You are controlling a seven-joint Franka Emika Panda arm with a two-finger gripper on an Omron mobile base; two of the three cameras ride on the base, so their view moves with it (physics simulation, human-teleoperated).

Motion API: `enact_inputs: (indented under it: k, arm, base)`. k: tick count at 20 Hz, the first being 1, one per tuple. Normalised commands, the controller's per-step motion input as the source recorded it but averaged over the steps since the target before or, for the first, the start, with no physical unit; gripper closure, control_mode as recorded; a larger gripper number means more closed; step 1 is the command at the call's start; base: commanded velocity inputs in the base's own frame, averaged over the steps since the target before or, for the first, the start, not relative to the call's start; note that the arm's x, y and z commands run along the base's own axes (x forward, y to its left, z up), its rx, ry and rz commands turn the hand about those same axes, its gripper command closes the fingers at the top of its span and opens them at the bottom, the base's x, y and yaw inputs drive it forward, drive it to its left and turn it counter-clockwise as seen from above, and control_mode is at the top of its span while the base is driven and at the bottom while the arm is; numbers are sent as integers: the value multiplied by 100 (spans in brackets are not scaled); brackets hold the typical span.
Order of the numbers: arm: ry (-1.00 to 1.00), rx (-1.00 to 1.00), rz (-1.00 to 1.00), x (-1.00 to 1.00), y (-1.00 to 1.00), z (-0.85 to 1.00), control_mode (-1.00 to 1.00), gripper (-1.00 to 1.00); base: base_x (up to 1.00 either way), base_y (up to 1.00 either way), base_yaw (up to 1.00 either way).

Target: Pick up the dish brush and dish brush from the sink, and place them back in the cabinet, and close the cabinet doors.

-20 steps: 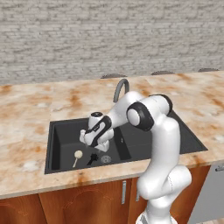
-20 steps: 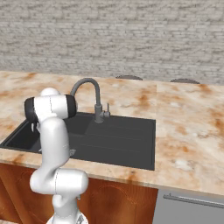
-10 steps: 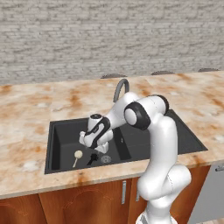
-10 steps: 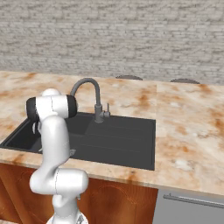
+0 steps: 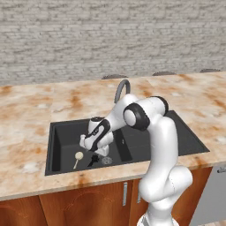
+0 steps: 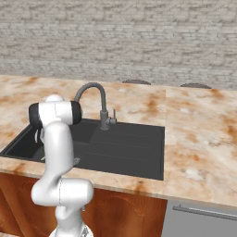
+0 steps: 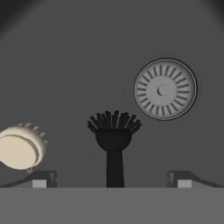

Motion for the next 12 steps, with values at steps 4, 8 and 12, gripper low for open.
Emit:
enact_inputs:
  k: [4,8,12]
  arm:
    - [3,0,0,0,1,-13,-100,-100]
    - [4,0,0,0,0,-14,-100,-100]
    - [3,0,0,0,0,-22,-100,-100]
  base:
    - [0,0,0]
    - [0,0,0]
    - [0,0,0]
